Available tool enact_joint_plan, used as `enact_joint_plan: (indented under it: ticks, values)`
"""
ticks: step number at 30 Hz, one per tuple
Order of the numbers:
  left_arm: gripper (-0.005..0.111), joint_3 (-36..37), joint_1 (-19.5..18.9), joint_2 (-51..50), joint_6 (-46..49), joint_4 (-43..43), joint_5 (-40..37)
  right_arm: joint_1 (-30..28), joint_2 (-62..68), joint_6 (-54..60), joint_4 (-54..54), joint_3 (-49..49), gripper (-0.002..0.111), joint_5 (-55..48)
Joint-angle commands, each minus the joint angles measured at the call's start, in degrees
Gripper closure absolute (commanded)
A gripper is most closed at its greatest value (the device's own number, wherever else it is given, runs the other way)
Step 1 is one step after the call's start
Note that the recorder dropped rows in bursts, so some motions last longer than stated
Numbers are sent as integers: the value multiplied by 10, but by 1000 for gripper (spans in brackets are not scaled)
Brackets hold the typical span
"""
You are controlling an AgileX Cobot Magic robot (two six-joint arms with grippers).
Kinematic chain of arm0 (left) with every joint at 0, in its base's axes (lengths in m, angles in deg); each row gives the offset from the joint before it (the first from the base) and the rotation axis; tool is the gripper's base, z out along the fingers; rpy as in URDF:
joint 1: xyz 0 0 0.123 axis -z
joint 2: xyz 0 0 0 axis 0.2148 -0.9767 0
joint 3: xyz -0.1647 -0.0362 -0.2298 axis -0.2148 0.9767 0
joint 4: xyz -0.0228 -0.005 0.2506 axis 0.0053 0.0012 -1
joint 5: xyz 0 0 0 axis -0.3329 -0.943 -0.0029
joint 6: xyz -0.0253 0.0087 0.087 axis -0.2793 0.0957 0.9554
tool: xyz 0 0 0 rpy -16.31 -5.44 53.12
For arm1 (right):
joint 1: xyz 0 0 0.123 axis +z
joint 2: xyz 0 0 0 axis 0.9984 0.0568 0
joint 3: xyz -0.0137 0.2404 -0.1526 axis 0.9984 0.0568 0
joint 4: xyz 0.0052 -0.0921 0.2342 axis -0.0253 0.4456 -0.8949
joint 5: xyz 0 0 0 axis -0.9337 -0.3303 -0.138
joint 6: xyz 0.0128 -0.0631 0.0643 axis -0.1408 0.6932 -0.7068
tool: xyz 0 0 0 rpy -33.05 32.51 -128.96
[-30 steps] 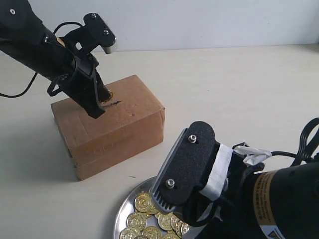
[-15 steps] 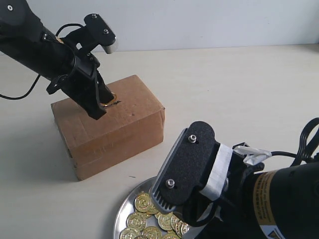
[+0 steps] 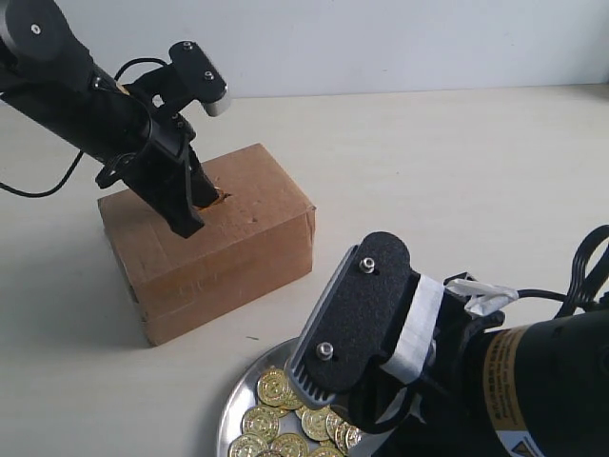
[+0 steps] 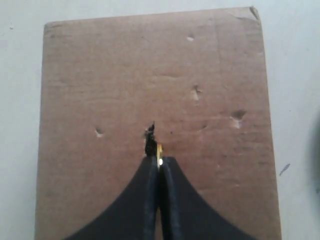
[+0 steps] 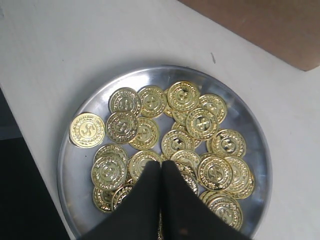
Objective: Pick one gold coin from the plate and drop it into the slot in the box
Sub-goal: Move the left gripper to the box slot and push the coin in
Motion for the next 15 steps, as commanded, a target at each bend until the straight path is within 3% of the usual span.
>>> enact_joint_plan:
  ticks: [1,5,10,15]
  values:
    - [107,-4,-2,0,3,5,4,0,-3,-1,0,3,108,6]
    - [106,-4,-2,0,3,5,4,0,-3,-1,0,3,108,1]
    - [86,-4,-2,0,3,6,4,0,-3,-1,0,3,108,0]
    - [84,-4,-2,0,3,6,4,0,-3,-1,0,3,108,0]
